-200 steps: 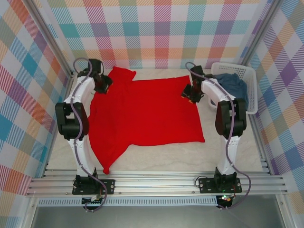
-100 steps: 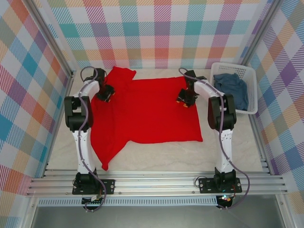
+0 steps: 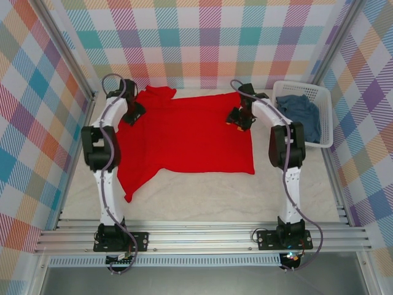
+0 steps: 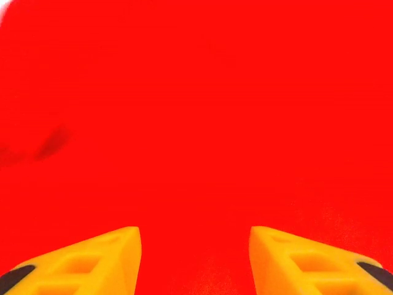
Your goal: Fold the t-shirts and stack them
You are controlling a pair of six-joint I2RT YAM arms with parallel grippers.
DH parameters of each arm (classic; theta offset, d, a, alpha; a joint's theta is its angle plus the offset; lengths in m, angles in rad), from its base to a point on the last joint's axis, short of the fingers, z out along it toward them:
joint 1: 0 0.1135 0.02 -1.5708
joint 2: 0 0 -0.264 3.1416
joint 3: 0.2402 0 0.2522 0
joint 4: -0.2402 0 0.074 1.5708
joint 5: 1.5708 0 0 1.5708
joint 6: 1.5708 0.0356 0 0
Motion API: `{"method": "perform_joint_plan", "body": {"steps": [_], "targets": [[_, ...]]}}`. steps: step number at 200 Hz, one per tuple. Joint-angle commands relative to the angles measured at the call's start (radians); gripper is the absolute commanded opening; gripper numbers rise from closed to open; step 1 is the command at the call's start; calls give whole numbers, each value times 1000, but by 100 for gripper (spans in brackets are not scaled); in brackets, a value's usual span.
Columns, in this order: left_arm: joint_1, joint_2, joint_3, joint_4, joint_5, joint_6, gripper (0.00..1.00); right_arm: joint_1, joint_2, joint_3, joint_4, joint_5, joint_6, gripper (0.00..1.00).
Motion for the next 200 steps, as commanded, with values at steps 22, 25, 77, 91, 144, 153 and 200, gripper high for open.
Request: {"method": "perform_joint_plan", "body": {"steps": [22,25,77,91,144,153,200], "targets": [[-258,-518,-548,-61,-154,54,35,30,-334,-281,101,-38,63,50],[-272,-541,-588,-59,-154,45,35,35,-354,-306,111,-40,66,50],[-380,-646,-926,-52,-206,73,39,111,-582,-593,155,-99,78,50],[-394,-645,-954,-30,-236,115,42,123,-632,-653,167,-117,82,50],[-402,-603,-996,32,-198,203,39,136,-747,-848,235,-274,139,52],[-404,-593,-1000,35,-195,209,38,138,-758,-868,212,-250,138,52],[-405,-513,-997,53,-212,213,14,132,-796,-944,65,-22,152,53]]}}
